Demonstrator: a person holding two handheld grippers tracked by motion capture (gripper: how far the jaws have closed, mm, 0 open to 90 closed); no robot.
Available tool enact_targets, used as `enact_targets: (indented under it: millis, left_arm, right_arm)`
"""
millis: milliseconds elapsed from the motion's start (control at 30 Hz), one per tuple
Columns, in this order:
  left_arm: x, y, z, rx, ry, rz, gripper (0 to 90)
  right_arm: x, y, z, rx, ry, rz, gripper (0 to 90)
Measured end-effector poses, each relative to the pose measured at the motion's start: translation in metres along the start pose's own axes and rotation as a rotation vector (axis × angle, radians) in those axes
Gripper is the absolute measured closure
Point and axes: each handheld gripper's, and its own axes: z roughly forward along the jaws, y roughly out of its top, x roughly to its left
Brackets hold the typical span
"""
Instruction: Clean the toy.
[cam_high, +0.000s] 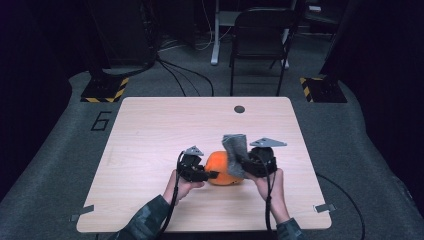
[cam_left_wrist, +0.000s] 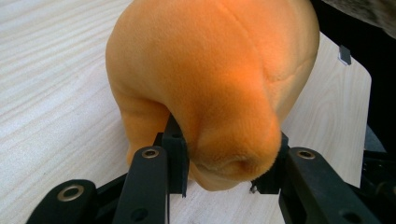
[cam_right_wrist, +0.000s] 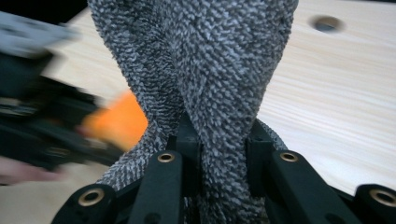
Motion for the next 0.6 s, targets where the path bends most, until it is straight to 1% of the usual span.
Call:
enact_targets:
  millis: [33, 67, 100, 133, 167, 200, 233, 267, 333, 367, 400, 467, 500, 533, 567, 600]
  left_arm:
    - [-0.002, 0.000, 0.000, -0.007, 0.005, 0.000, 63.9]
    - [-0.005, 0.000, 0.001, -0.005, 0.010, 0.008, 63.6]
    - [-0.007, 0.000, 0.001, -0.002, 0.017, 0.024, 63.6]
    - [-0.010, 0.000, 0.001, -0.005, 0.024, 0.034, 63.6]
    - [-0.011, 0.001, 0.001, 0.003, 0.032, 0.058, 63.6]
    - [-0.013, 0.000, 0.002, 0.007, 0.036, 0.051, 63.5]
    - [-0.012, 0.000, 0.003, 0.003, 0.040, 0.051, 63.3]
    - [-0.011, -0.001, 0.004, 0.007, 0.033, 0.047, 62.9]
    - [-0.010, -0.001, 0.005, 0.006, 0.028, 0.053, 61.1]
    - [-0.011, -0.001, 0.005, 0.004, 0.036, 0.060, 58.7]
    - [-0.011, -0.001, 0.006, 0.010, 0.041, 0.072, 54.6]
    - [-0.012, -0.001, 0.006, 0.008, 0.062, 0.088, 45.4]
    - [-0.012, -0.001, 0.006, 0.003, 0.067, 0.090, 42.9]
    - [-0.013, -0.001, 0.006, 0.001, 0.063, 0.101, 42.7]
    - [-0.013, -0.002, 0.007, -0.010, 0.069, 0.117, 43.3]
    - [-0.013, -0.003, 0.008, -0.014, 0.070, 0.121, 46.3]
  right_arm:
    - [0.008, 0.001, 0.003, -0.005, 0.011, -0.017, 74.0]
    - [0.014, 0.001, 0.006, -0.011, 0.025, -0.022, 74.0]
    - [0.018, 0.001, 0.010, -0.017, 0.039, -0.018, 74.0]
    - [0.022, -0.001, 0.014, -0.007, 0.041, -0.025, 74.0]
    - [0.025, -0.003, 0.020, 0.009, 0.023, -0.040, 74.1]
    - [0.026, -0.006, 0.026, 0.020, 0.007, -0.060, 74.1]
    - [0.025, -0.009, 0.030, 0.023, -0.003, -0.064, 74.3]
    - [0.024, -0.011, 0.033, 0.024, -0.018, -0.073, 74.4]
    - [0.020, -0.013, 0.035, 0.027, -0.013, -0.084, 74.4]
    - [0.020, -0.014, 0.035, 0.027, -0.020, -0.080, 74.4]
    - [0.020, -0.014, 0.035, 0.028, -0.029, -0.096, 74.5]
    - [0.017, -0.016, 0.037, 0.033, -0.030, -0.104, 74.5]
    - [0.016, -0.017, 0.037, 0.035, -0.032, -0.094, 74.5]
    - [0.014, -0.017, 0.038, 0.036, -0.023, -0.088, 74.5]
    - [0.012, -0.018, 0.038, 0.035, -0.017, -0.081, 74.5]
    - [0.011, -0.018, 0.038, 0.035, -0.019, -0.077, 74.5]
